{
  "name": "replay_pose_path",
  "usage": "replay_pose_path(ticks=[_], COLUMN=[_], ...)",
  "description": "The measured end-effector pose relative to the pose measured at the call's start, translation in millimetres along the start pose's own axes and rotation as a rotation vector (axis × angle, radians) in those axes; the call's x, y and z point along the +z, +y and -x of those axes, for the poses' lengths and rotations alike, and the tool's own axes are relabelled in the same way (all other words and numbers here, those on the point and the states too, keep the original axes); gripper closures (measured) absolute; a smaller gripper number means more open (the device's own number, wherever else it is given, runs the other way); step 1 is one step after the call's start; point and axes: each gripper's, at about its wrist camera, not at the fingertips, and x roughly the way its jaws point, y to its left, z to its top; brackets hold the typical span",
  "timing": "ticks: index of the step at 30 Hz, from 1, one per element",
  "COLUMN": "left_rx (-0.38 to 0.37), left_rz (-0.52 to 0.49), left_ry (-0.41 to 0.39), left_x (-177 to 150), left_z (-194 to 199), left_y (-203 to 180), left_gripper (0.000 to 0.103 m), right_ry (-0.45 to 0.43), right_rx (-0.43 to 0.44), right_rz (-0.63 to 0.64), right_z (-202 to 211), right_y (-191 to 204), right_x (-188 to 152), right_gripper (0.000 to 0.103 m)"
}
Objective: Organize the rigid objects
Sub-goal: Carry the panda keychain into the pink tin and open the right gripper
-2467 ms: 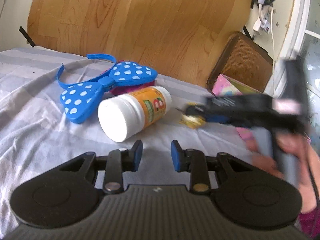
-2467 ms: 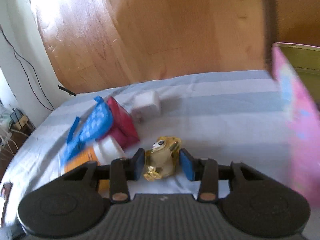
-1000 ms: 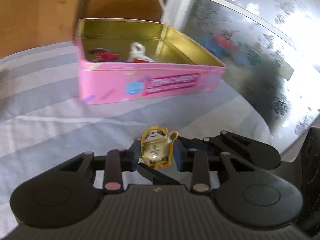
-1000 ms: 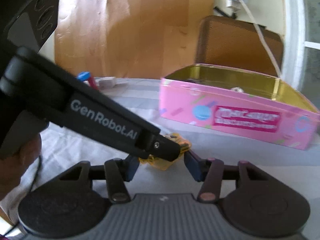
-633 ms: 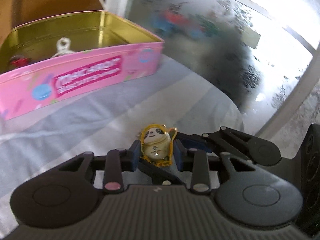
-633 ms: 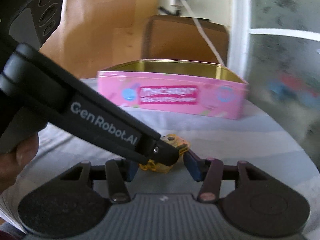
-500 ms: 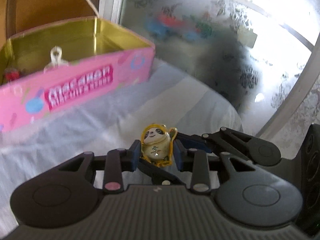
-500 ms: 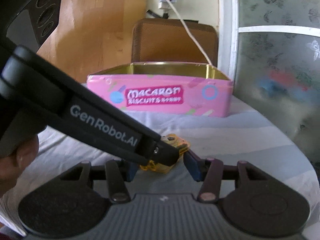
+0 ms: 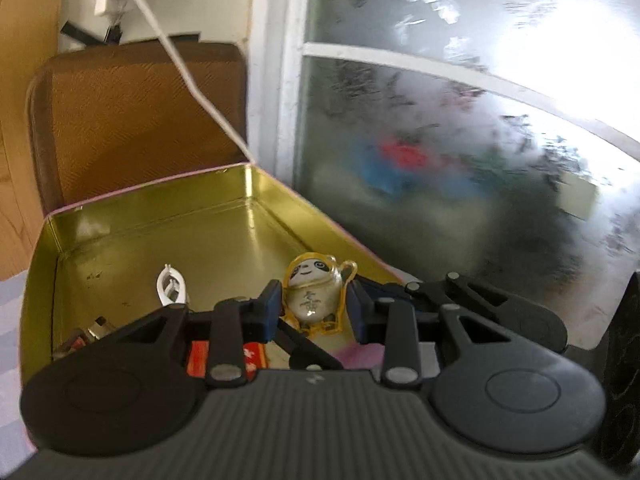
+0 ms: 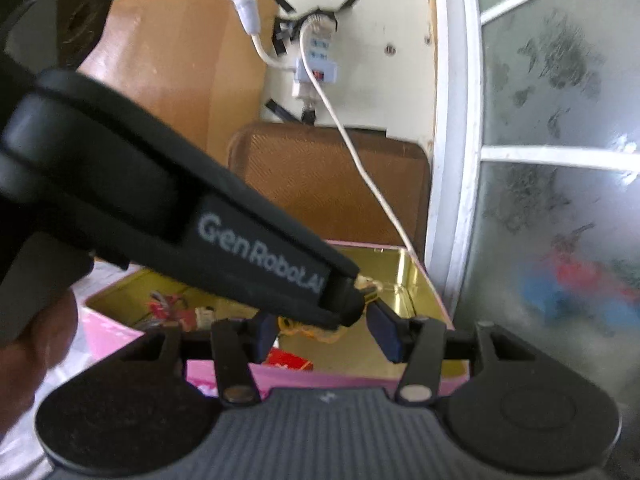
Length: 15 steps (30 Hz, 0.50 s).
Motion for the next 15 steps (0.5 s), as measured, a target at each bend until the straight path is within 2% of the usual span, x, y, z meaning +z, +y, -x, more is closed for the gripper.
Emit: replay_pose_path(ticks=[4,6,8,12,15], left_rx=[0.062,0.106,0.108,0.052,0.063], left_rz=[0.027,0.031,0.061,0.133,0.147], left_ry=[0.002,0.005,0.009,-0.096,-0.166], left_x=[-3.6,-5.2,-5.9,-21.4,-50.7], left_z=[-19.4,-22.7,-15.8,42.7,98.7], left_y=[2.5,3.3,6.6,20.6,35.4], left_gripper=[0.065,0.063,0.063,0.061,0.062], right_ry=[0.051,0.055,0.049,-0.026,-0.105], right_rx=[0.004,-0.019,-0.036,-0.048,0.029], right_rz=[0.003,0.015,0.007,-0.052,-0.109], right_z=[-32.2,-40.0,-39.5,-1.2,41.9], right_y=[-3.5,-0.8,-0.3,0.5,9.5], right_x=[-5.2,-7.6,-8.0,-9.2,-19.4], right_gripper=[0.053,0.047,0.047,0.048,0.049])
